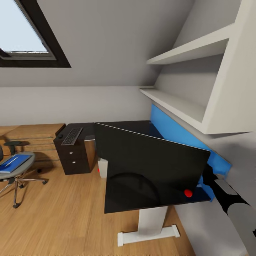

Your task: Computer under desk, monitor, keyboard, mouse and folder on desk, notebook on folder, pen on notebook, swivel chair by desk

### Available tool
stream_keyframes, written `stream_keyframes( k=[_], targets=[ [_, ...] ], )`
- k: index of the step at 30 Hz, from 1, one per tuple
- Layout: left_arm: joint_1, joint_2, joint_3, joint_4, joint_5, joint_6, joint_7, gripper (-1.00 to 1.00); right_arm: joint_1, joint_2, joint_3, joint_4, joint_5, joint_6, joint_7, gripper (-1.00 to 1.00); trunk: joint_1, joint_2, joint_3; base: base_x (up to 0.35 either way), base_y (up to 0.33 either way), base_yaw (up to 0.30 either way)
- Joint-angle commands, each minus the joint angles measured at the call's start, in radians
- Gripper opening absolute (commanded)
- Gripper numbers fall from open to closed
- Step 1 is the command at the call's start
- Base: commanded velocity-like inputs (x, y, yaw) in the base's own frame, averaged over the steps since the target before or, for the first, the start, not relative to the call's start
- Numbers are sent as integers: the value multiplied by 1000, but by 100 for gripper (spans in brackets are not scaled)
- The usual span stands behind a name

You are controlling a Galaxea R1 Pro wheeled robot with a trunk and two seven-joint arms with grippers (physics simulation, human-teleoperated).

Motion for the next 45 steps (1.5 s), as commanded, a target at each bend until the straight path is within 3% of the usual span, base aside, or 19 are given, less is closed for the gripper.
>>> stream_keyframes(
  k=[1,23,45],
  targets=[
    [-1,0,-9,0,5,-3,6,100,-1,0,-2,-1,-8,2,0,100,0,-2,-2,-259,0,0],
    [-1,0,-9,0,5,-5,6,100,-1,1,-2,0,-4,-1,0,100,0,-2,-2,-117,46,0],
    [-1,0,-10,15,5,-7,6,100,-1,-1,-4,1,-1,-1,-3,100,0,-2,-2,59,-57,0]
  ],
)
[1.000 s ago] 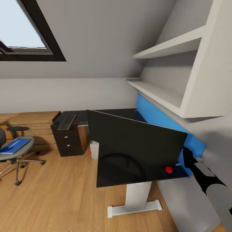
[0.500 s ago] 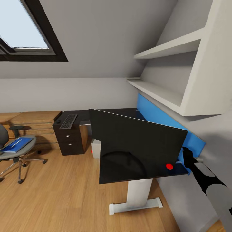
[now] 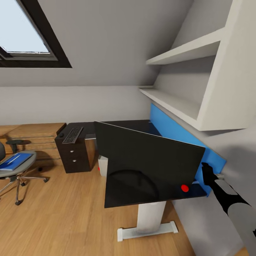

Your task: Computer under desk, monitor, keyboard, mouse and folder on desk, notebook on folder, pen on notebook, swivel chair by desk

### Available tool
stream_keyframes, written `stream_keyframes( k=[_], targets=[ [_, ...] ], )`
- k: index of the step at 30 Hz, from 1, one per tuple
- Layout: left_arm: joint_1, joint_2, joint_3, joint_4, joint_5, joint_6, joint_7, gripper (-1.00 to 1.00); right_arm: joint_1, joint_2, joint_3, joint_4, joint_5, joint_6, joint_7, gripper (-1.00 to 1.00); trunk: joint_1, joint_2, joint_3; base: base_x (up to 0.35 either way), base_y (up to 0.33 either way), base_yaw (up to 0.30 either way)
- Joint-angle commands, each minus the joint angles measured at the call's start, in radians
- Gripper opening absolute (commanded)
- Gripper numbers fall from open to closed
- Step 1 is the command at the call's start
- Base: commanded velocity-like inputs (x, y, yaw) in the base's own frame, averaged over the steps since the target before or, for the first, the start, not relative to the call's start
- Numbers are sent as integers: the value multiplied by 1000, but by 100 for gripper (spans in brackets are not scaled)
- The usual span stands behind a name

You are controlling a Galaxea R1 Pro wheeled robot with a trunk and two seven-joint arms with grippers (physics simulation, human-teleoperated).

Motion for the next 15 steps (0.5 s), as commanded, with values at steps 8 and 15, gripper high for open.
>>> stream_keyframes(
  k=[8,15],
  targets=[
    [-1,0,-9,5,5,-2,6,100,-1,-2,-5,0,-10,2,-1,100,1,-2,-2,27,-38,0],
    [-1,0,-9,6,5,-3,6,100,-1,-1,-3,0,-10,2,-1,100,1,-2,-2,47,-94,0]
  ],
)
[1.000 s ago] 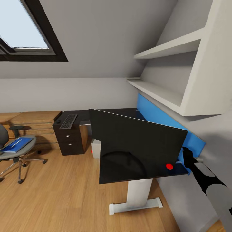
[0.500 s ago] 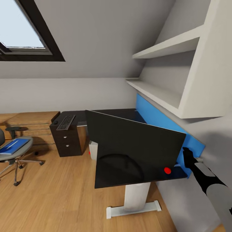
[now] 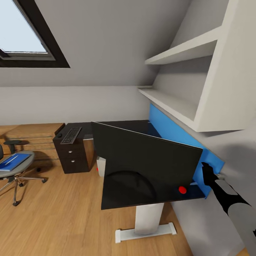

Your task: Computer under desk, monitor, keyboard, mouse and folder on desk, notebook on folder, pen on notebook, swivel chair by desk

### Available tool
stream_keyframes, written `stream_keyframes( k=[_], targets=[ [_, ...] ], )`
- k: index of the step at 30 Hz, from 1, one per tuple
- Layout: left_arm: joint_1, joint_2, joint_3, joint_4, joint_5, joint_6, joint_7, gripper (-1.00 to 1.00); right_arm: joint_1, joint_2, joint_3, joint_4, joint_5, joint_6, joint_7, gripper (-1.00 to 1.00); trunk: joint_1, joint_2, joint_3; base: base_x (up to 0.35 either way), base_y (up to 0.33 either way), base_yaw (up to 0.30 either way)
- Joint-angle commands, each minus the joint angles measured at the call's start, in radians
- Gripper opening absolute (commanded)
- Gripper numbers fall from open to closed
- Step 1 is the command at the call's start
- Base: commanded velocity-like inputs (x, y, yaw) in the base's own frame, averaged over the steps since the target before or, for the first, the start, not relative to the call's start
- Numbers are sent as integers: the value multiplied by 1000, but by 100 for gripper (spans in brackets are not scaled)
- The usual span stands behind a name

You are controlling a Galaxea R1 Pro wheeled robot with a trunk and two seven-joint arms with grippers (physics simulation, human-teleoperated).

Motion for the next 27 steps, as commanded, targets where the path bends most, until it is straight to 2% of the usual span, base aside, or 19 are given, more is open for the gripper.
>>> stream_keyframes(
  k=[1,18,22,26,27],
  targets=[
    [-1,0,-9,0,5,-3,6,100,-1,0,-1,-1,-9,2,0,100,1,-2,-2,8,-16,0],
    [-1,0,-9,0,5,-3,6,100,-1,2,1,-1,-8,2,0,100,1,-2,-2,81,29,0],
    [-1,0,-9,0,5,-3,6,100,-1,2,1,-2,15,2,1,100,1,-2,-2,8,4,0],
    [-1,0,-9,0,5,-3,6,100,-1,3,2,-2,68,1,1,100,1,-2,-2,3,1,0],
    [-1,0,-9,0,5,-3,6,100,-1,3,2,-2,98,1,1,100,1,-2,-2,1,1,0]
  ],
)
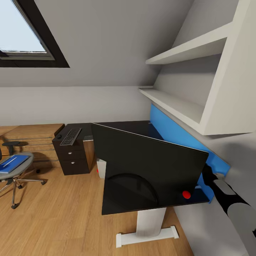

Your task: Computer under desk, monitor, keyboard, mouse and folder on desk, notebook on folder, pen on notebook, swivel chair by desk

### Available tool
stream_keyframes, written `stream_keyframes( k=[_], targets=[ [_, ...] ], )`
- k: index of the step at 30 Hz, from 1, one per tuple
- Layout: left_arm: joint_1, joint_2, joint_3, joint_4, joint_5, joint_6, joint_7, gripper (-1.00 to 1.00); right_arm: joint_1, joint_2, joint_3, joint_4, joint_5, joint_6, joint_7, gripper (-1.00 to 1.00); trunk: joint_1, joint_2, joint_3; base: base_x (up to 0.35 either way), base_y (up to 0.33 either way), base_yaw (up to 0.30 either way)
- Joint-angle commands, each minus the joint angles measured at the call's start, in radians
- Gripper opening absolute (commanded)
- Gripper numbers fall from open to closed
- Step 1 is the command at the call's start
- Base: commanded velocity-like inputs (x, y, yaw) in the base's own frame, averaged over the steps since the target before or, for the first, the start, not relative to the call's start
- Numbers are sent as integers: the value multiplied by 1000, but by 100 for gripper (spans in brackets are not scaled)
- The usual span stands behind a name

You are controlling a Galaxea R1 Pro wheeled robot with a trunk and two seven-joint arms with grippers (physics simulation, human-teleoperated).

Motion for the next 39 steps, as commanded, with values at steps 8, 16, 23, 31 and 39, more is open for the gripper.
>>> stream_keyframes(
  k=[8,16,23,31,39],
  targets=[
    [-1,0,-9,0,5,-2,6,100,-1,3,-2,0,127,-25,-1,100,1,-2,-2,0,0,0],
    [-1,0,-8,0,5,-2,6,100,-1,10,0,1,231,-77,-3,100,1,-2,-2,0,0,0],
    [-1,0,-8,0,5,-3,6,100,-1,22,1,-1,314,-84,-37,100,1,-2,-2,0,0,0],
    [-1,0,-8,0,5,-3,6,100,-1,40,1,-3,407,-85,-61,100,1,-2,-2,0,0,0],
    [-1,0,-8,0,5,-1,6,100,-2,55,2,-8,432,-84,-64,100,1,-2,-2,0,0,0]
  ],
)
